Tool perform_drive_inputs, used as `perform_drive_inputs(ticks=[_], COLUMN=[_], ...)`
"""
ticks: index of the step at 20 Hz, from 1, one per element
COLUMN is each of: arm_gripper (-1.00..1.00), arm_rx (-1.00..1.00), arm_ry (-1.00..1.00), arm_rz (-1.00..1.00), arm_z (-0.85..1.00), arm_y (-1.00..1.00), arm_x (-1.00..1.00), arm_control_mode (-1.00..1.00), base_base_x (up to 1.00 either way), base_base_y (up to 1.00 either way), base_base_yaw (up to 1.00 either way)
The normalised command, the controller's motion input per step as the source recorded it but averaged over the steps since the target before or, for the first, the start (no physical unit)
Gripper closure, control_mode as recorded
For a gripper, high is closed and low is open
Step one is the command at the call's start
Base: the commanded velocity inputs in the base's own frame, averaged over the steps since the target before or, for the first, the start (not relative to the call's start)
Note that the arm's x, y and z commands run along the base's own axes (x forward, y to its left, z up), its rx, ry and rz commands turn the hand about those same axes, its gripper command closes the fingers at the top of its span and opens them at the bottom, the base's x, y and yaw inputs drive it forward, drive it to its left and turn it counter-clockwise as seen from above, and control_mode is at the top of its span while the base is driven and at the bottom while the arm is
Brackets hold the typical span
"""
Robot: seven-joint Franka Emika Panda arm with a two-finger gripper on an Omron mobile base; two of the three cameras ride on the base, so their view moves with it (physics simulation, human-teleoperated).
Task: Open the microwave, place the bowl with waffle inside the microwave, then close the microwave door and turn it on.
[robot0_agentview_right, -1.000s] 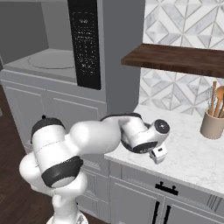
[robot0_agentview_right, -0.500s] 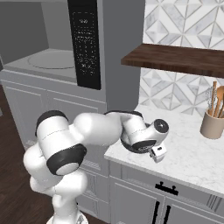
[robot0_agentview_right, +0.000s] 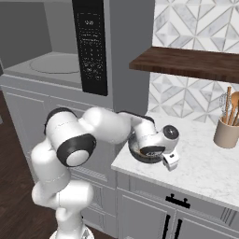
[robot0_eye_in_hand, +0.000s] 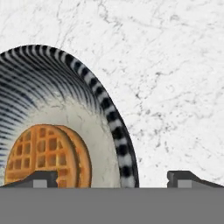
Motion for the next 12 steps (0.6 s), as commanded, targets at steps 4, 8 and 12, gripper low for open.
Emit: perform_drive_inputs(ticks=[4,8,12], arm_gripper=[1.00,1.00,1.00], arm_rx=[-0.03,0.00,0.00], arm_ry=[0.00,0.00,0.00], arm_rz=[0.00,0.00,0.00], arm_z=[-0.03,0.00,0.00], arm_y=[0.07,0.01,0.00], arm_x=[0.06,0.00,0.00], arm_control_mode=[-1.00,-1.00,-1.00], base_base_x=[0.00,0.00,0.00], base_base_y=[0.00,0.00,0.00], base_base_yaw=[0.00,0.00,0.00])
